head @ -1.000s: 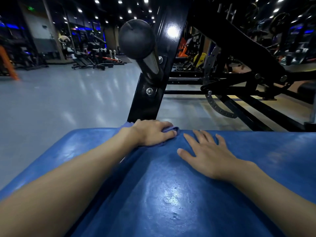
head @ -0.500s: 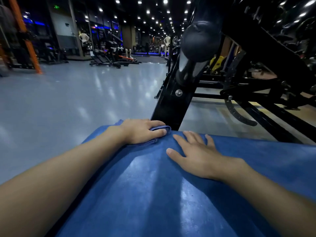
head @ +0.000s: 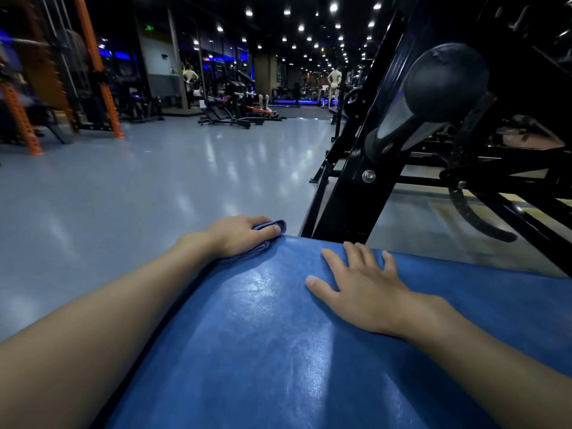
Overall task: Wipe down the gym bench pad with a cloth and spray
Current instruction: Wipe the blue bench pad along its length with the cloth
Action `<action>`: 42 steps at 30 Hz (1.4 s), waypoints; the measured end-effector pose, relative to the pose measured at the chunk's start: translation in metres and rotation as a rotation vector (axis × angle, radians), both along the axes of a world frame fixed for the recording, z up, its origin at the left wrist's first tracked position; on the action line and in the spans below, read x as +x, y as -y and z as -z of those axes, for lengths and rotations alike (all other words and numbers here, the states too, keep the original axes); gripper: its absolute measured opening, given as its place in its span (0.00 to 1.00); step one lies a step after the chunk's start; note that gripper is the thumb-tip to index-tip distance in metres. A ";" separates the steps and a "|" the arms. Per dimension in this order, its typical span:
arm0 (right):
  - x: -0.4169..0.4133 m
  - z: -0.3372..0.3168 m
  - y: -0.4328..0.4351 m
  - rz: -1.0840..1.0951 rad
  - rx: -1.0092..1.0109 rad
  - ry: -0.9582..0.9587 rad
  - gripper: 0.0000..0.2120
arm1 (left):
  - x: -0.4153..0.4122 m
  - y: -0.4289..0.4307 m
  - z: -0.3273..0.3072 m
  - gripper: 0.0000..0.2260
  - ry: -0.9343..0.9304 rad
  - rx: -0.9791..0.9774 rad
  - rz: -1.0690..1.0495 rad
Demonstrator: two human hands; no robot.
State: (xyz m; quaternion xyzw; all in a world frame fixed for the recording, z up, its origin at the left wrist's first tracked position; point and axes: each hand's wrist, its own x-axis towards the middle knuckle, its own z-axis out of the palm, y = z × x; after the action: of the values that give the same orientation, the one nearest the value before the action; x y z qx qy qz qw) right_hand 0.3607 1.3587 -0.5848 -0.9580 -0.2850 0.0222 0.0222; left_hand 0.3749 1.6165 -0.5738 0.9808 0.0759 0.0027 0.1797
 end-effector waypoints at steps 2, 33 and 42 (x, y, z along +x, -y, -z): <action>-0.001 -0.001 0.000 -0.004 -0.003 -0.011 0.33 | -0.007 -0.007 0.003 0.31 0.013 -0.026 -0.043; -0.054 -0.001 -0.017 -0.132 0.054 -0.045 0.32 | -0.132 0.000 0.017 0.28 0.019 -0.095 -0.295; -0.067 -0.011 -0.023 -0.052 0.004 -0.008 0.25 | -0.208 0.019 0.018 0.25 0.028 -0.090 -0.330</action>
State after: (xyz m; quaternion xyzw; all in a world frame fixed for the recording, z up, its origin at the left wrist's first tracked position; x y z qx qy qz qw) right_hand 0.2934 1.3814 -0.5739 -0.9502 -0.3096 0.0260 0.0249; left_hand 0.1665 1.5980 -0.5914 0.9459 0.2333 0.0424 0.2216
